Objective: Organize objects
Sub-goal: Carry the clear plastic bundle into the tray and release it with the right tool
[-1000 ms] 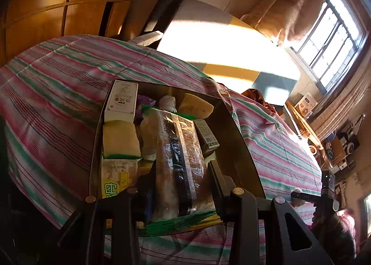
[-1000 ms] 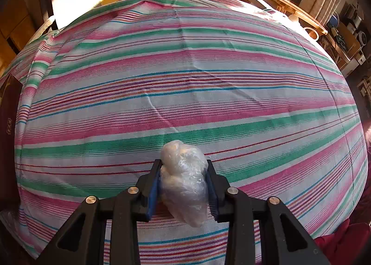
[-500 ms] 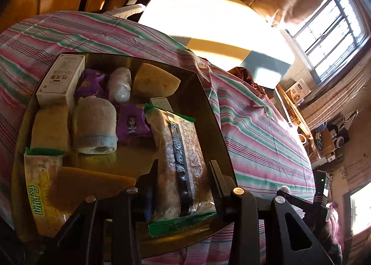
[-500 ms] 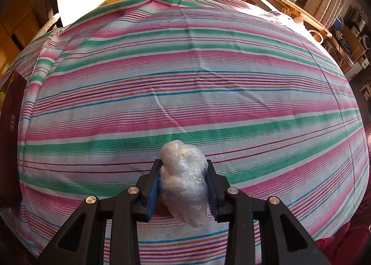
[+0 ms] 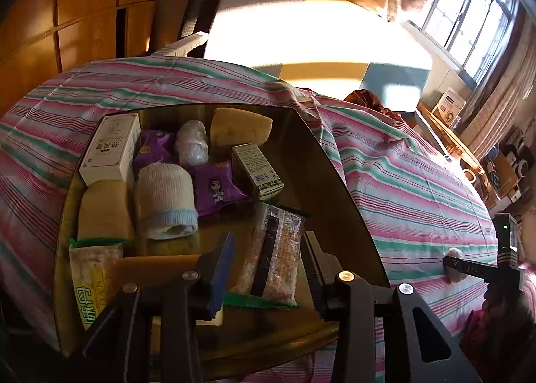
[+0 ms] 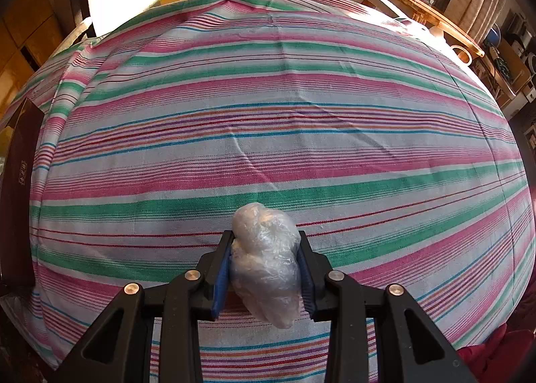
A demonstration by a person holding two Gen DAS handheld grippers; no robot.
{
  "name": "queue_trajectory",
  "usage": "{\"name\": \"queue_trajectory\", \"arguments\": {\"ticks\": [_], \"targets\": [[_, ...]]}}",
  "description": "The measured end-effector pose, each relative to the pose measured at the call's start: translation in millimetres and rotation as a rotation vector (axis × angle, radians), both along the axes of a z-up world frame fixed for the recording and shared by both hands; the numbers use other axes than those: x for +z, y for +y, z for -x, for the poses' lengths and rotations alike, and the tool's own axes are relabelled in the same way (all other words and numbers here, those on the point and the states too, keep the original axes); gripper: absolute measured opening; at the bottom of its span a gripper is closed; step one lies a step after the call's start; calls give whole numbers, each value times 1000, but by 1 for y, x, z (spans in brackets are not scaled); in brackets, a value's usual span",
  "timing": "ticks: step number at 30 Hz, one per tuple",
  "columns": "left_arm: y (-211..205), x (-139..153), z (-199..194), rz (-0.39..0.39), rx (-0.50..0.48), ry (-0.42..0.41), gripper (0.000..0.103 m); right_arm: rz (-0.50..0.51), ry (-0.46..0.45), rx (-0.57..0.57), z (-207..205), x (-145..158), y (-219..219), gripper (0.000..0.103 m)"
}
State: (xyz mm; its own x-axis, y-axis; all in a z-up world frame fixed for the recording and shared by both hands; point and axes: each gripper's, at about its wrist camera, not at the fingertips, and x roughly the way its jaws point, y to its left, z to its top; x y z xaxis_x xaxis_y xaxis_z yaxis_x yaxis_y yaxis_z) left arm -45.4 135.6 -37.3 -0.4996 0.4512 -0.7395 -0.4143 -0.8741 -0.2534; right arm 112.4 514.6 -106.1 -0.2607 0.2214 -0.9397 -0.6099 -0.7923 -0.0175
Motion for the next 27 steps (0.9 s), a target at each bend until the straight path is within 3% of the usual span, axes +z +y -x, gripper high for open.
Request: {"name": "queue_trajectory", "arguments": {"ticks": [11, 17, 22, 27], "targets": [[-25, 21, -21, 63, 21, 120, 50, 12, 14, 209, 18, 4, -47, 35], [-33, 21, -26, 69, 34, 122, 51, 54, 163, 289, 30, 38, -95, 34], [-40, 22, -30, 72, 50, 129, 58, 48, 302, 444, 54, 80, -164, 35], [-53, 21, -27, 66, 84, 120, 65, 24, 345, 603, 82, 95, -224, 35]]}}
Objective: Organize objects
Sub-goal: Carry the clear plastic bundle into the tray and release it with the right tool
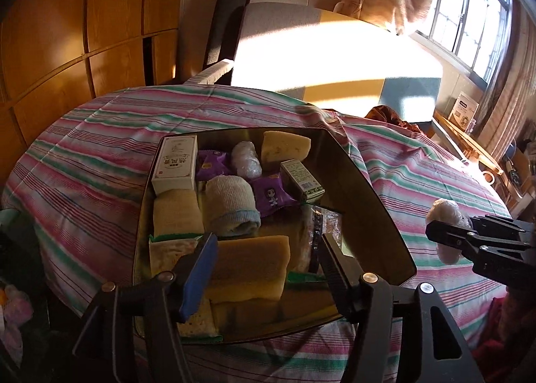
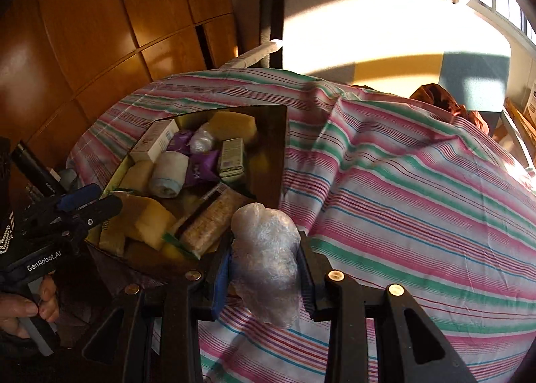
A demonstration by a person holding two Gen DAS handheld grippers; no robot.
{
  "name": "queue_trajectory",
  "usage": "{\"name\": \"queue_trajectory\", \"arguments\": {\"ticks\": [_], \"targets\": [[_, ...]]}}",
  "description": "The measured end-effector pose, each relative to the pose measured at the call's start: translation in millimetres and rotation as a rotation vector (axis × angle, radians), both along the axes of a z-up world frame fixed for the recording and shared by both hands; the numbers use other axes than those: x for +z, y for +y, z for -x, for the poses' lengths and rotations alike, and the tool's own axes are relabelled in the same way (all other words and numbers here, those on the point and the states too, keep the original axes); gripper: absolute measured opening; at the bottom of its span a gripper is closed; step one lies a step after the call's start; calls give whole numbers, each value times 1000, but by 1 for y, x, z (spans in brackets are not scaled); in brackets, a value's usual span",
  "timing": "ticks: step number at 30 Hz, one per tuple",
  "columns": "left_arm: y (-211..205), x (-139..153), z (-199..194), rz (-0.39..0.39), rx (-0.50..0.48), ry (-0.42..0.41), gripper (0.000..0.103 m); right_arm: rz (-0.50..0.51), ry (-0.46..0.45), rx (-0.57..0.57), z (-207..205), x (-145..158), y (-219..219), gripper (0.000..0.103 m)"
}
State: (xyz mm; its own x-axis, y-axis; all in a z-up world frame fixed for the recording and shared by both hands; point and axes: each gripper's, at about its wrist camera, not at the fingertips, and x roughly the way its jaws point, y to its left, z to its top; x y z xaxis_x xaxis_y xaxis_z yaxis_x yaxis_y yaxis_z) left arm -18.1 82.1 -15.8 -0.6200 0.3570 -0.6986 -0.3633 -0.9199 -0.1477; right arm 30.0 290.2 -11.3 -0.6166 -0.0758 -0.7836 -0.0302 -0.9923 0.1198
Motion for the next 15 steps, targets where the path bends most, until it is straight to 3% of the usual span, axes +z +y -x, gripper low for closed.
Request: {"name": "queue_trajectory", "arguments": {"ticks": [6, 11, 15], "targets": [[-24, -1, 4, -7, 63, 0, 72, -72, -59, 101, 26, -17, -44, 35], [-37, -7, 5, -11, 93, -12, 78, -129, -143, 103, 43, -40, -54, 36], [-42, -9, 7, -19, 109, -20, 91, -134, -154, 98, 46, -48, -54, 39]]}}
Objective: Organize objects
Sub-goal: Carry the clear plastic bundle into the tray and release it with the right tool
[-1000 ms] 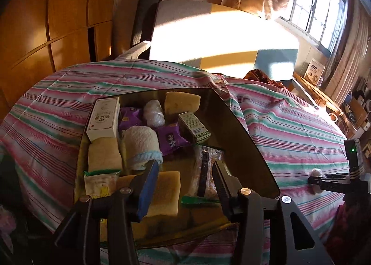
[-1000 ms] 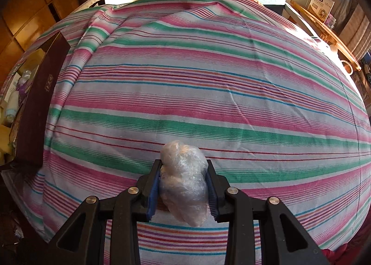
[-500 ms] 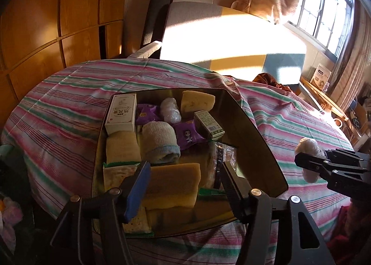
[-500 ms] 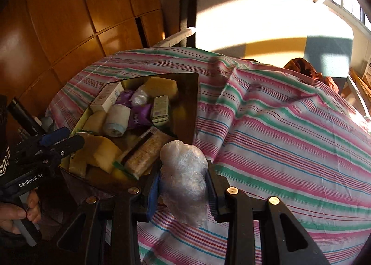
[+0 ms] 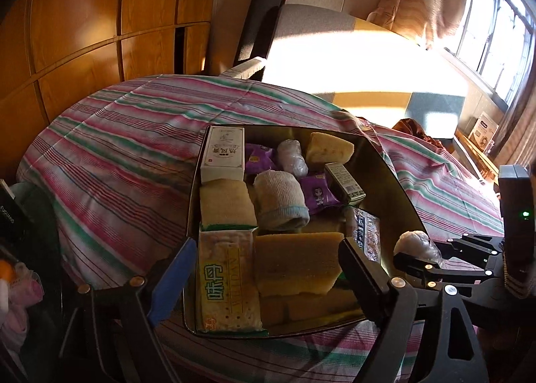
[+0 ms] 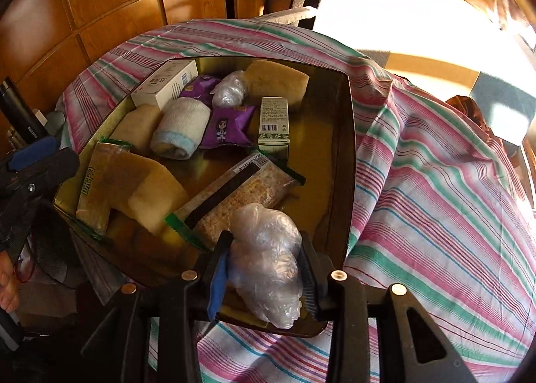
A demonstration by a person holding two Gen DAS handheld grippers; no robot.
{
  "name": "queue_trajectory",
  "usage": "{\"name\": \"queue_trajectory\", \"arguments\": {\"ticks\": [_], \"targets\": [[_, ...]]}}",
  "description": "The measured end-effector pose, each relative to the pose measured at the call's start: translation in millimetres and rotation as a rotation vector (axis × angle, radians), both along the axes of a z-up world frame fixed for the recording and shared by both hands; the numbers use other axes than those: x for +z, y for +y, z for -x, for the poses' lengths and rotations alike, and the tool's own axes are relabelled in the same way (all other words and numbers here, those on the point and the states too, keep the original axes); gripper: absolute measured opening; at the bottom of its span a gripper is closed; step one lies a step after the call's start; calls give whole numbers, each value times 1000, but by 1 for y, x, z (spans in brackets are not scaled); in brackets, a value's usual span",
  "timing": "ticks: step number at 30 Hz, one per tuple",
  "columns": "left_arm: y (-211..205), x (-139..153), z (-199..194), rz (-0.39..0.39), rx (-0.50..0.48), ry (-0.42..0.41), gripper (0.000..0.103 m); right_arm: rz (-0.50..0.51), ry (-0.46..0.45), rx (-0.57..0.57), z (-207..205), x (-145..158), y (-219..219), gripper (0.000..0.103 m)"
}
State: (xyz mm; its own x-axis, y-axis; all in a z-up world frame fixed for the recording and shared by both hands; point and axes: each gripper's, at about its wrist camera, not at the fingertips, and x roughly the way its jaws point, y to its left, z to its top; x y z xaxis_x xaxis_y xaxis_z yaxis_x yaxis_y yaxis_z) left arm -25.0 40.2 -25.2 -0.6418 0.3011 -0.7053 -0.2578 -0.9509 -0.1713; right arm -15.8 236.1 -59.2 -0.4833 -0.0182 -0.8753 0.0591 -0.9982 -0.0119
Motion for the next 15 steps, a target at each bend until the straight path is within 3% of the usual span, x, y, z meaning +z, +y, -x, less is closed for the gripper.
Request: {"name": "queue_trajectory", "arguments": {"ticks": [3, 8, 15], "targets": [[0, -1, 1, 7, 10, 0, 102, -2, -8, -8, -1, -5, 0, 44], [5, 1, -2, 46, 24, 10, 103, -3, 28, -42, -8, -4, -2, 45], [5, 20, -16, 85, 74, 102, 103, 11, 184, -139, -31, 20, -6, 45]]}}
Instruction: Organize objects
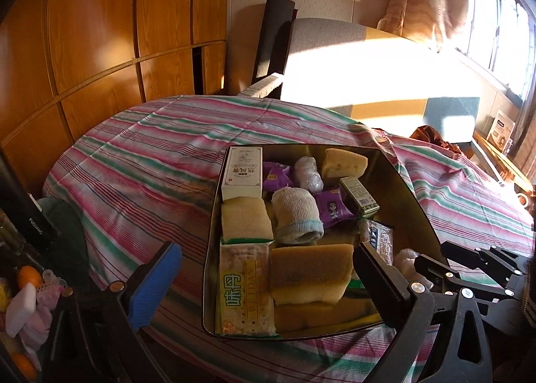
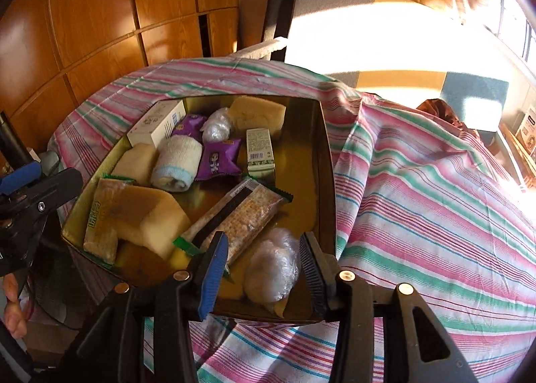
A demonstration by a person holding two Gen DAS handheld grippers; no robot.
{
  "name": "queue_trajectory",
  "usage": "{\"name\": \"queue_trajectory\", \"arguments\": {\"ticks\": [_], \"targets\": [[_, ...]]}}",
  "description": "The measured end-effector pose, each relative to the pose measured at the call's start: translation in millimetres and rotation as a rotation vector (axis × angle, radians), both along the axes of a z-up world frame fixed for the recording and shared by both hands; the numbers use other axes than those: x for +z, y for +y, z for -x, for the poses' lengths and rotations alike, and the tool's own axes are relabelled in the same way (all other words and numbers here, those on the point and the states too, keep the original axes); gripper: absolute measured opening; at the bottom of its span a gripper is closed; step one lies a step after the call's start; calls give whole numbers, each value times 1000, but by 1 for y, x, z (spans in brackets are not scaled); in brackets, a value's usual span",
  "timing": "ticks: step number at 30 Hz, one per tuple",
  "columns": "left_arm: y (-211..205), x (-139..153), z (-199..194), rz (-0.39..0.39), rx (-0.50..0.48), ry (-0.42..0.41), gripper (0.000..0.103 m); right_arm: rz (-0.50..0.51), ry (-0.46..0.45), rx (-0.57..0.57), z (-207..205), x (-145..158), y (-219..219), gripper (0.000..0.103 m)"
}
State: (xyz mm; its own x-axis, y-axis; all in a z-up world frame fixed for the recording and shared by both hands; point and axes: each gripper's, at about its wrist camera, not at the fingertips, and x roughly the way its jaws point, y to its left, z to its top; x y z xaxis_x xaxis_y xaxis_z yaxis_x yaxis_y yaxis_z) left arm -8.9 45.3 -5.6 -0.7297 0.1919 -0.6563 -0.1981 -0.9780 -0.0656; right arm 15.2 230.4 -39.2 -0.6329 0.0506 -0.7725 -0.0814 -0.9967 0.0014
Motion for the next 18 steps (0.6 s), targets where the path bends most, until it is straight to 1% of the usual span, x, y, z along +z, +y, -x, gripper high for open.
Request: {"name": "queue_trajectory", "arguments": {"ticks": [4, 6, 8, 10, 14, 16, 18], "targets": [[-1, 14, -12, -46, -7, 45, 103, 14, 53, -29, -12, 9, -4, 45], [2, 19, -17, -29, 14, 42, 103, 12, 70, -37, -15, 13, -5, 45], [7, 20, -21, 12, 30, 34, 103, 15, 82, -43, -19, 16, -6, 45], [9, 20, -25, 19, 20, 32, 103, 21, 86, -42, -22, 17, -7, 45], [12, 17, -31, 56, 44, 47, 103, 15, 100, -64, -28, 18, -7, 45], [11, 18, -32, 62, 59, 60, 103, 8, 112, -81, -31, 20, -7, 45], [9, 17, -32, 37, 58, 49, 103, -5, 128, -95, -33, 23, -8, 45]]}}
